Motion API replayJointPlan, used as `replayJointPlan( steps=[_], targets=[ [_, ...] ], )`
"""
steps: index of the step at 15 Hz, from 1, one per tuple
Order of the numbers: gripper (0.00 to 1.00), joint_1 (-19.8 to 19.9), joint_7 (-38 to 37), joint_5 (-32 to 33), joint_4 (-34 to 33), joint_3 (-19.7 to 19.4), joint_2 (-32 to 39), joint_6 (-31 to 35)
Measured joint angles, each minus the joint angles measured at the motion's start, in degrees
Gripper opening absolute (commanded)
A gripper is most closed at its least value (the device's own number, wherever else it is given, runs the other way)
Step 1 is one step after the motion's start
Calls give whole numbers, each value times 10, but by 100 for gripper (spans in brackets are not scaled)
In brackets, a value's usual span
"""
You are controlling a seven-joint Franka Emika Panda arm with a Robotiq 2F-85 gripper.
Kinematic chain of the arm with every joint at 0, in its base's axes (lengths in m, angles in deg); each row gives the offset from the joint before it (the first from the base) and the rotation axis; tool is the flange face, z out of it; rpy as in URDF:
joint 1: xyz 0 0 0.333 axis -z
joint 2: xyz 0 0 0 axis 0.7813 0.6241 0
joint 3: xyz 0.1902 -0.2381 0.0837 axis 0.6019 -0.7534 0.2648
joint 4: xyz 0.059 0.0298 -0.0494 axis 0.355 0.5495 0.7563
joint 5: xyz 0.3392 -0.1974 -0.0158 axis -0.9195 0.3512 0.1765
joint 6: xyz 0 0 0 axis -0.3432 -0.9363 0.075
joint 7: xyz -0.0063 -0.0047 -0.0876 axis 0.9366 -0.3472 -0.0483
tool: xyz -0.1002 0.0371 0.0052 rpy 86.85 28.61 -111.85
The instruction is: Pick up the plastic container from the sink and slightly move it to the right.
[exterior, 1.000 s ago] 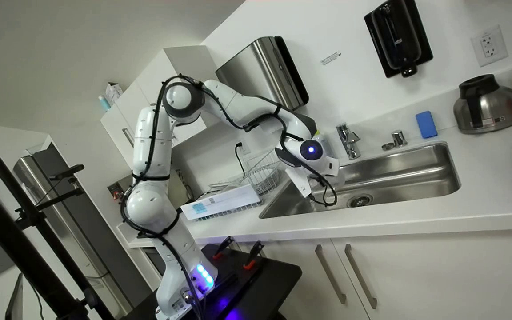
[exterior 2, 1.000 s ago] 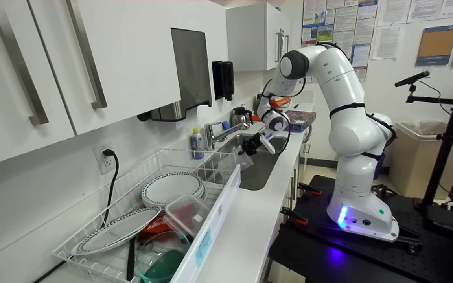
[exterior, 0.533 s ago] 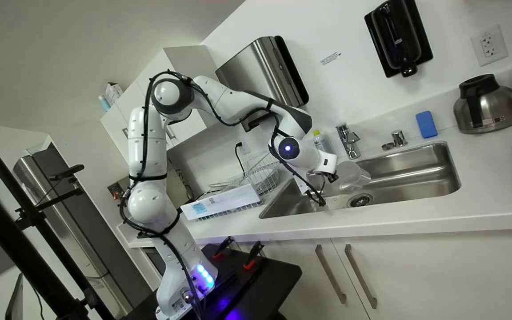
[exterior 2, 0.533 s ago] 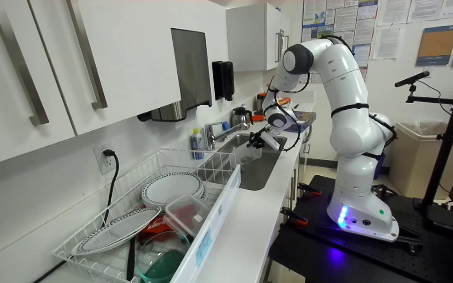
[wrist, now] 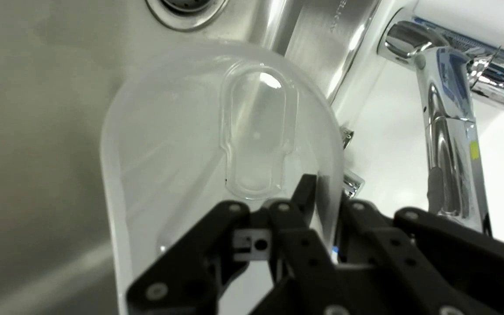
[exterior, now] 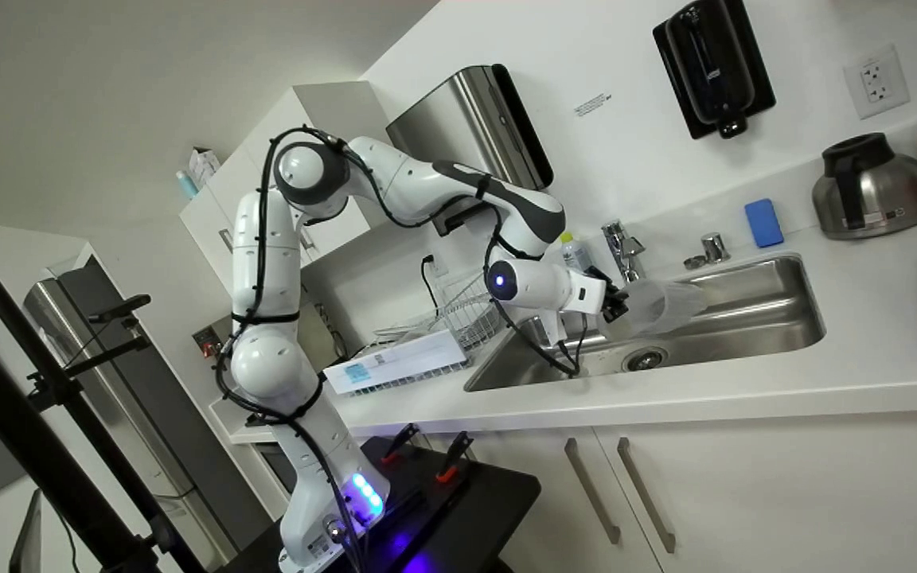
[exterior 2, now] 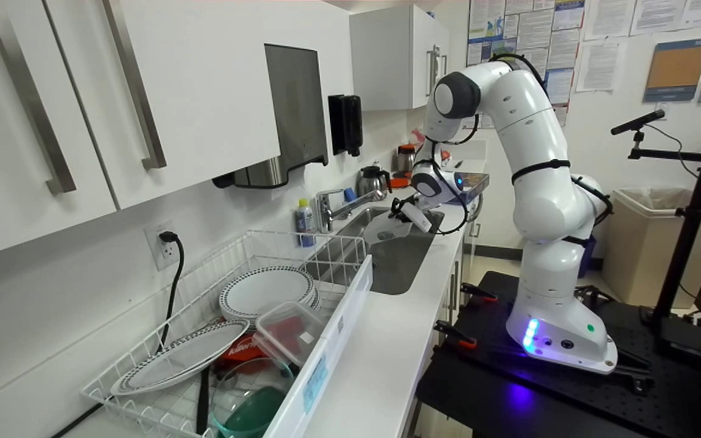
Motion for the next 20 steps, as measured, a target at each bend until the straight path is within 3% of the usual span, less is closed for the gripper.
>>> replayJointPlan(
  steps=[3, 8, 14, 15, 16, 18, 20],
  targets=[
    [2, 7, -28, 16, -35, -7, 40, -20],
    [2, 37, -124, 98, -122, -9, 126, -65],
    [2, 81, -240, 187, -234, -11, 200, -73],
    [15, 87, -258, 201, -250, -11, 210, -74],
    [36, 92, -274, 215, -266, -11, 220, -76],
    [41, 99, -301, 242, -291, -10, 237, -80],
    [55, 104, -321, 266, -311, -7, 249, -84]
  ],
)
